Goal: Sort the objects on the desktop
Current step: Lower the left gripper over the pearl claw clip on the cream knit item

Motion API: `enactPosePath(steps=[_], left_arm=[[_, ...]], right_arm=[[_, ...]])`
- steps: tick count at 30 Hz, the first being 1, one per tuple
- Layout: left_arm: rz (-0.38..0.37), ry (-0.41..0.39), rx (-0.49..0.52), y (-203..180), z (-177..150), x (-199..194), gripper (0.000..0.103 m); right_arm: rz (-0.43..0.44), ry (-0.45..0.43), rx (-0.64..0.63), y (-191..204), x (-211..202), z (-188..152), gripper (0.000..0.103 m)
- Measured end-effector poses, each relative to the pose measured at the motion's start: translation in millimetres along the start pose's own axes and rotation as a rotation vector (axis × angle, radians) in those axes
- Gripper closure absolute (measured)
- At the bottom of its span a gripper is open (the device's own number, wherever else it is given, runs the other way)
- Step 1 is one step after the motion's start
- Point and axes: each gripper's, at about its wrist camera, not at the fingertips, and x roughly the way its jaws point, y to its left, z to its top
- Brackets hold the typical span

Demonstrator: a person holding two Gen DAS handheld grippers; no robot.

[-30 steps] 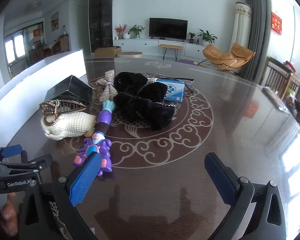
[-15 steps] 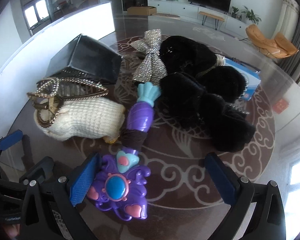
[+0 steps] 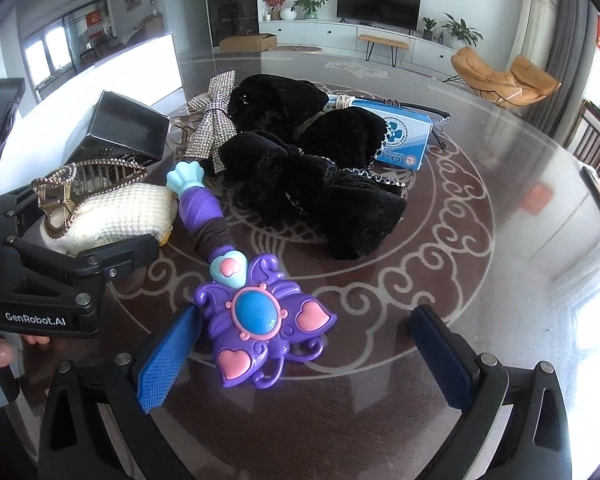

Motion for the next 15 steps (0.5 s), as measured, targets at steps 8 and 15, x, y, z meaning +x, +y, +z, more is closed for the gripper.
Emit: enactPosePath(steps=[8, 15], left_arm=[[0.001, 0.001, 0.002, 0.5, 0.4, -1.8, 0.0], [0.001, 0.001, 0.003, 1.2, 1.1, -1.8, 0.0]], right_arm=[[0.0, 0.0, 0.0, -0.6, -0.1, -0.5, 0.0], [0.001, -0.001, 0.0, -1.1, -0.1, -0.6, 0.0]])
